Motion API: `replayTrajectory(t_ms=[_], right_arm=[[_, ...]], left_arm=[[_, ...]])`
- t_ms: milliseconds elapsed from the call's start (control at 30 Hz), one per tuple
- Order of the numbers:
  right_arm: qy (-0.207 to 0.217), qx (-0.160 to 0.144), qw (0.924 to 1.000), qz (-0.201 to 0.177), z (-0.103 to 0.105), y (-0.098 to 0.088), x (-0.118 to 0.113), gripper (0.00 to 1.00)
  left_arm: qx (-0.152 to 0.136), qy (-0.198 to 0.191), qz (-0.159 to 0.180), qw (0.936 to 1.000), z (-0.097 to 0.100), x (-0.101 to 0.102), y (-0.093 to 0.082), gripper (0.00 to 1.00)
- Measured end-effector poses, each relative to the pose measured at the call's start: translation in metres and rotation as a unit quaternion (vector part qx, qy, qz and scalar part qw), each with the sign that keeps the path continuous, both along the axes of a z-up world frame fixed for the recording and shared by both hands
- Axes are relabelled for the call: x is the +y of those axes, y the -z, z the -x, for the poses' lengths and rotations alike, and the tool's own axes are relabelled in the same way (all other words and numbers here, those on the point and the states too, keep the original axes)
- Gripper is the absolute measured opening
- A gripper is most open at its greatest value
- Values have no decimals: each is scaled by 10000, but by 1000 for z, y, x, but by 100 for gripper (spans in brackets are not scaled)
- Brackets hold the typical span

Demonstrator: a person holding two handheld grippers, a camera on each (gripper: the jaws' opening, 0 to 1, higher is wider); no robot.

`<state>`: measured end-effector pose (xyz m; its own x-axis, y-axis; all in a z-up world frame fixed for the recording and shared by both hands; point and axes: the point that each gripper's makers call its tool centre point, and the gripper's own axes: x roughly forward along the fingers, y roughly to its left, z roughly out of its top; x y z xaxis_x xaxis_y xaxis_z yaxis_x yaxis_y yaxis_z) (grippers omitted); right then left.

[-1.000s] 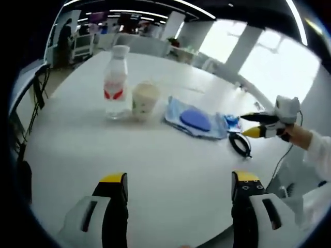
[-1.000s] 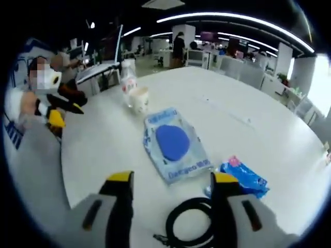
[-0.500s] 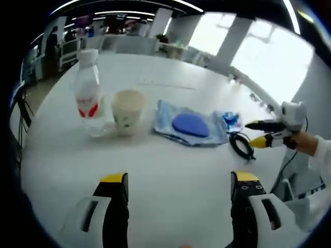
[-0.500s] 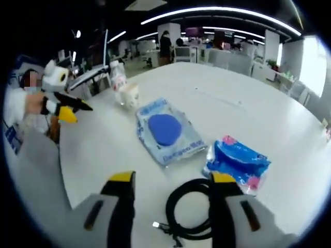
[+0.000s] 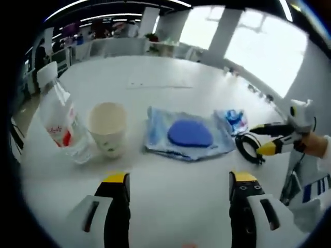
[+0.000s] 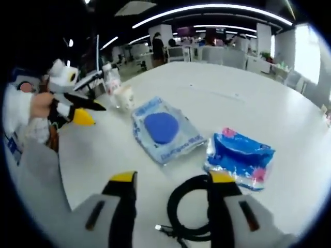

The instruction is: Arrange the tabletop items into an orderly group along one side of the table until the central work area is clear of visible clutter.

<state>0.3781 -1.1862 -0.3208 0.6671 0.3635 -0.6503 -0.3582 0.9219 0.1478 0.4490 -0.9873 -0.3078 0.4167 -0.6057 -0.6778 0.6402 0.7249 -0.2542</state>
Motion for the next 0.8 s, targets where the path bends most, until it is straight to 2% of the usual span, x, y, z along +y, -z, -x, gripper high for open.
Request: replayTrajectory(t_ms=[100, 300, 500, 800], right_arm=[[149, 4, 9997, -190, -3, 2, 3, 51], [295, 47, 9986, -439, -7, 9, 11, 46], [399, 139, 9973, -593, -8, 20, 16, 44], [484, 181, 9957, -765, -18, 28, 18, 40]], left_arm=[[-51, 89, -217, 9997, -9, -4, 7, 74], [-143, 28, -160, 9998, -26, -21, 11, 72], [-351, -45, -287, 9990, -43, -31, 20, 71], [-415, -106, -339, 9985, -58, -47, 30, 69]])
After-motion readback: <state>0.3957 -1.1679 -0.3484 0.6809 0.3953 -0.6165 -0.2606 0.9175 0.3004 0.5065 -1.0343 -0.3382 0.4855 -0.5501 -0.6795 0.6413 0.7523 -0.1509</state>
